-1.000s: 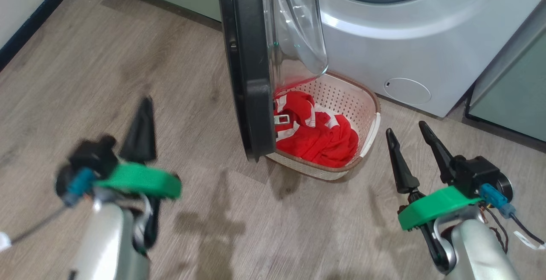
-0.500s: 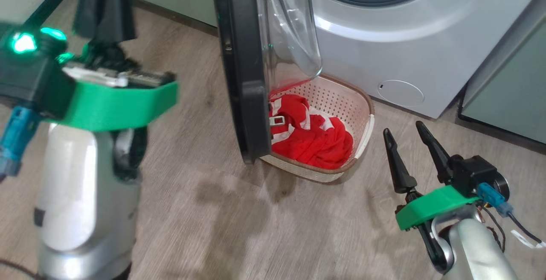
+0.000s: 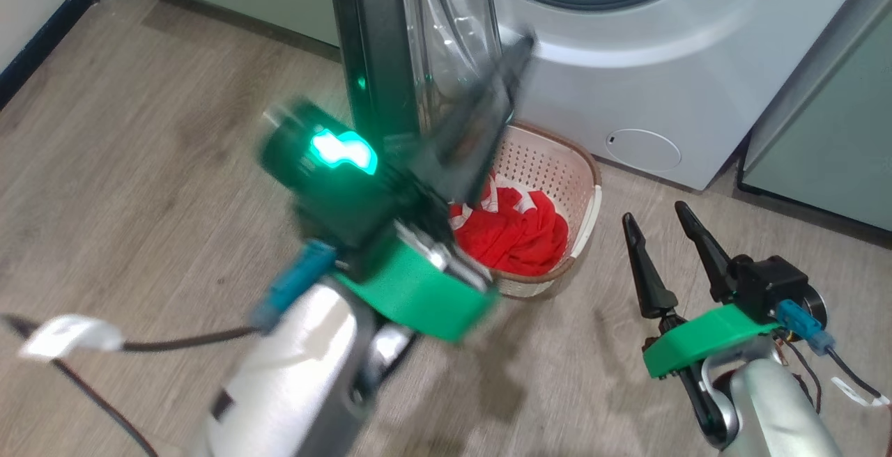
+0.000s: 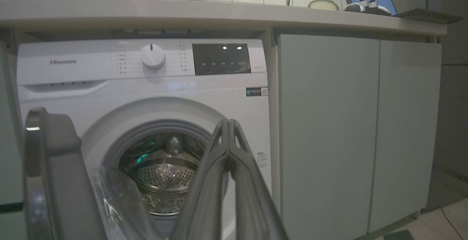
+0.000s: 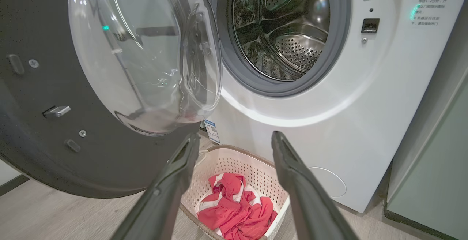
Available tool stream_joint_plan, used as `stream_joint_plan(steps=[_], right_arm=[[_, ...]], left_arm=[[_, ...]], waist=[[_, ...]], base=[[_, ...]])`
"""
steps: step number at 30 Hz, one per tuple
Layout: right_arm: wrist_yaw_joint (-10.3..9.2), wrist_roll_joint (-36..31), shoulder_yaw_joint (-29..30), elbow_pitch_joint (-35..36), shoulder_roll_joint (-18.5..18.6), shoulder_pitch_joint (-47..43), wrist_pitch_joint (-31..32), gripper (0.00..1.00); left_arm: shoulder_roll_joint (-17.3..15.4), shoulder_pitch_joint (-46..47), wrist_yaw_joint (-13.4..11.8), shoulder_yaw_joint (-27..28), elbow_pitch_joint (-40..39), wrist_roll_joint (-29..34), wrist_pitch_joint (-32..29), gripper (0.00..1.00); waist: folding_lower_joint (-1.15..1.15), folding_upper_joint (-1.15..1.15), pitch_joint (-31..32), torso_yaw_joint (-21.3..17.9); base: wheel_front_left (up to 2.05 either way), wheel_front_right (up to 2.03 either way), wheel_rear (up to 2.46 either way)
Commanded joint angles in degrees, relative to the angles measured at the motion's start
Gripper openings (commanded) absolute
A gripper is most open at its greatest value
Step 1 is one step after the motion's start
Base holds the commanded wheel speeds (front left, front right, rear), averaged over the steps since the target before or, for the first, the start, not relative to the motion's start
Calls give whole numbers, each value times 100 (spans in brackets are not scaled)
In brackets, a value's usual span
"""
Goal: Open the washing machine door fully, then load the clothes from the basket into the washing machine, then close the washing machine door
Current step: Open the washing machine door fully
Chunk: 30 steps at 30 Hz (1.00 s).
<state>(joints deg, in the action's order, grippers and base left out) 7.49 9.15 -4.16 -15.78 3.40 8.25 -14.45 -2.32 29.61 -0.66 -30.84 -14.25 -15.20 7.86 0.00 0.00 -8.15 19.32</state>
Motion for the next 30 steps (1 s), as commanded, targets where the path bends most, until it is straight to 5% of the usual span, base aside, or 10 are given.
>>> stream_joint_plan(steps=[1,10,18,30], right_arm=[[0,22,-137,177,-52,168,-54,100],[0,24,-152,141,-52,199,-54,100],[0,63,-164,102,-52,231,-55,100],[0,78,-118,63,-52,226,-55,100]], left_arm=[[-59,-48,-39,9,-71,-106,-138,0],[-79,-863,-208,-442,822,-460,-396,0],[-177,-1165,-404,-163,1689,-662,-182,0],[-280,-1160,-543,79,1962,-763,-5,0]], waist=[[0,0,-23,6],[0,0,-149,35],[0,0,-162,9],[0,0,-145,53]], base=[[0,0,0],[0,0,0],[0,0,0],[0,0,0]])
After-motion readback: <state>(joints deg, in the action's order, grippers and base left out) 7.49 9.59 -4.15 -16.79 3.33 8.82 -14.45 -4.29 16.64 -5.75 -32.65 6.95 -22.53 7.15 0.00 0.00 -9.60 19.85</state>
